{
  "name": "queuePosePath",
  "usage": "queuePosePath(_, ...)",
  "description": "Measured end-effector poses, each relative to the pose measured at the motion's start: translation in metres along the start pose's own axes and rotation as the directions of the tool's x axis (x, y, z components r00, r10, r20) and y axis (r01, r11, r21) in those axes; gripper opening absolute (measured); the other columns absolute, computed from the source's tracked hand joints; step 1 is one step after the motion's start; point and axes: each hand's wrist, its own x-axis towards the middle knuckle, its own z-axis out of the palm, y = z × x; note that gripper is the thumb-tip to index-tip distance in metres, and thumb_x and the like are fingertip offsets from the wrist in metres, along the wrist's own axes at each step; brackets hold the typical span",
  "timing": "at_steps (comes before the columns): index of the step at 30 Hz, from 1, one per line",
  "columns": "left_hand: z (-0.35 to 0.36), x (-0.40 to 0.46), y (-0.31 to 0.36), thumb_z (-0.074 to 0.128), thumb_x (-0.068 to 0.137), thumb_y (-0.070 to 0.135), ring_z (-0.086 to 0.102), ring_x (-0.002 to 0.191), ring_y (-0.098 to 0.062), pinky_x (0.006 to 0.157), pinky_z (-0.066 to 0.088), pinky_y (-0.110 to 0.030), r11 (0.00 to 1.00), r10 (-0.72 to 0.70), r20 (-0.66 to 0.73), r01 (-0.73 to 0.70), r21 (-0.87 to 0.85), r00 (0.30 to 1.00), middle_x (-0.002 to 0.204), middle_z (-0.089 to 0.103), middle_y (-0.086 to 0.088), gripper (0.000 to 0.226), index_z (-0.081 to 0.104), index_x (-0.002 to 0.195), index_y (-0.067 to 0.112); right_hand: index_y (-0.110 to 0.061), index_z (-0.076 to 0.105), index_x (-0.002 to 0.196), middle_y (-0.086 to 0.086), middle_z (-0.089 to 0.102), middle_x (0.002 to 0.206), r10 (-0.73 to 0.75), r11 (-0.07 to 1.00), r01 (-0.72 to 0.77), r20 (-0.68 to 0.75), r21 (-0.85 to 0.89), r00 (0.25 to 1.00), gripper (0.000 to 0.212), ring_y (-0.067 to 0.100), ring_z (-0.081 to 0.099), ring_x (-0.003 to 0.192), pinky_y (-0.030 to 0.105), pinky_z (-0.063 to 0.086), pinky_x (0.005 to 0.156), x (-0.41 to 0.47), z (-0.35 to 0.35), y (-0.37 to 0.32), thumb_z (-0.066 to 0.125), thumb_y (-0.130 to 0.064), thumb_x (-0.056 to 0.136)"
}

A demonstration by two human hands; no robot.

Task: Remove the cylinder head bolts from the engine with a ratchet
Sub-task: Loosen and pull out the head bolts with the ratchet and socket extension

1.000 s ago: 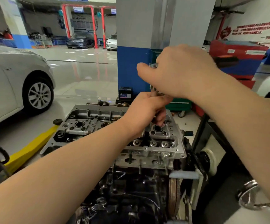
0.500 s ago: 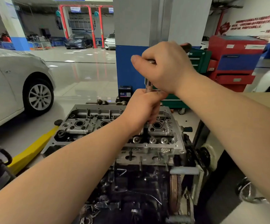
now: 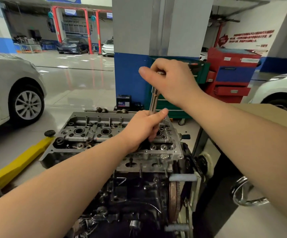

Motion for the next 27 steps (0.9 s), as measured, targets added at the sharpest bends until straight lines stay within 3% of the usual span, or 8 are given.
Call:
queuePosePath(4,0.003,0.002,-0.003,0.068,0.097,0.044,0.022,0.045,-0.018,0.048,0.022,-0.027,0.997,-0.020,0.012,0.021,-0.072,1.000,0.048,0.033,0.001,0.057,0.039,0.052,0.023,-0.024,0.072,0.089,-0.003,0.068,0.080,-0.044,0.994,0.069,0.258,-0.087,0.965,0.055,0.017,0.064,0.079,0.046,0.054,0.078,0.007,-0.023,0.000,0.057,-0.076,0.079)
queuePosePath(8,0.000,0.001,-0.005,0.068,0.095,0.049,0.024,0.046,-0.018,0.048,0.024,-0.027,0.999,-0.005,0.034,0.007,-0.051,0.999,0.050,0.033,0.000,0.056,0.041,0.052,0.025,-0.015,0.077,0.095,0.004,0.072,0.084,0.113,0.988,-0.031,0.582,-0.149,0.805,0.088,0.012,0.065,0.072,0.040,0.052,0.081,0.041,-0.048,-0.013,0.044,-0.094,0.071)
queuePosePath(11,0.001,-0.001,-0.005,0.068,0.095,0.051,0.027,0.044,-0.018,0.048,0.028,-0.025,0.999,-0.003,0.020,0.004,-0.033,1.000,0.051,0.035,0.001,0.055,0.043,0.053,0.025,-0.019,0.081,0.105,0.001,0.079,0.098,0.195,0.980,-0.108,0.739,-0.165,0.645,0.065,0.024,0.074,0.095,0.047,0.053,0.097,0.064,-0.056,-0.012,0.048,-0.073,0.091)
queuePosePath(13,0.000,-0.002,-0.004,0.067,0.097,0.048,0.027,0.044,-0.018,0.048,0.027,-0.025,0.999,-0.009,0.016,0.010,-0.043,1.000,0.051,0.036,0.002,0.055,0.042,0.054,0.024,-0.014,0.080,0.104,0.010,0.078,0.099,0.182,0.983,-0.090,0.797,-0.160,0.576,0.055,0.036,0.071,0.095,0.050,0.050,0.095,0.073,-0.055,-0.010,0.049,-0.059,0.101)
queuePosePath(17,0.000,-0.003,-0.002,0.066,0.101,0.039,0.021,0.049,-0.017,0.054,0.017,-0.035,0.992,-0.036,0.028,0.039,-0.118,0.999,0.052,0.033,0.001,0.052,0.038,0.060,0.021,-0.014,0.077,0.112,0.010,0.077,0.104,0.128,0.992,-0.083,0.867,-0.100,0.481,0.052,0.026,0.069,0.091,0.050,0.050,0.099,0.081,-0.059,-0.013,0.051,-0.056,0.100)
queuePosePath(20,0.001,-0.003,0.000,0.066,0.101,0.036,0.020,0.049,-0.017,0.054,0.016,-0.037,0.990,-0.047,0.023,0.050,-0.132,0.999,0.052,0.033,0.001,0.050,0.038,0.064,0.020,-0.017,0.077,0.116,0.004,0.077,0.104,0.109,0.994,-0.068,0.881,-0.088,0.461,0.049,0.023,0.070,0.090,0.046,0.051,0.099,0.083,-0.064,-0.011,0.053,-0.055,0.096)
queuePosePath(23,0.001,-0.003,-0.001,0.065,0.102,0.033,0.021,0.046,-0.016,0.050,0.018,-0.031,0.990,-0.032,0.020,0.035,-0.138,0.999,0.052,0.032,0.001,0.049,0.037,0.064,0.019,-0.016,0.078,0.111,0.005,0.076,0.097,0.104,0.994,-0.017,0.862,-0.110,0.495,0.072,0.020,0.066,0.083,0.048,0.051,0.094,0.082,-0.061,-0.011,0.056,-0.079,0.084)
queuePosePath(27,0.001,-0.005,0.000,0.064,0.103,0.031,0.024,0.044,-0.015,0.045,0.024,-0.026,0.988,-0.028,0.003,0.028,-0.150,1.000,0.051,0.034,0.003,0.047,0.038,0.065,0.020,-0.012,0.077,0.107,0.011,0.075,0.102,0.072,0.997,-0.018,0.834,-0.074,0.547,0.092,0.037,0.068,0.097,0.055,0.051,0.100,0.081,-0.054,-0.003,0.057,-0.094,0.069)
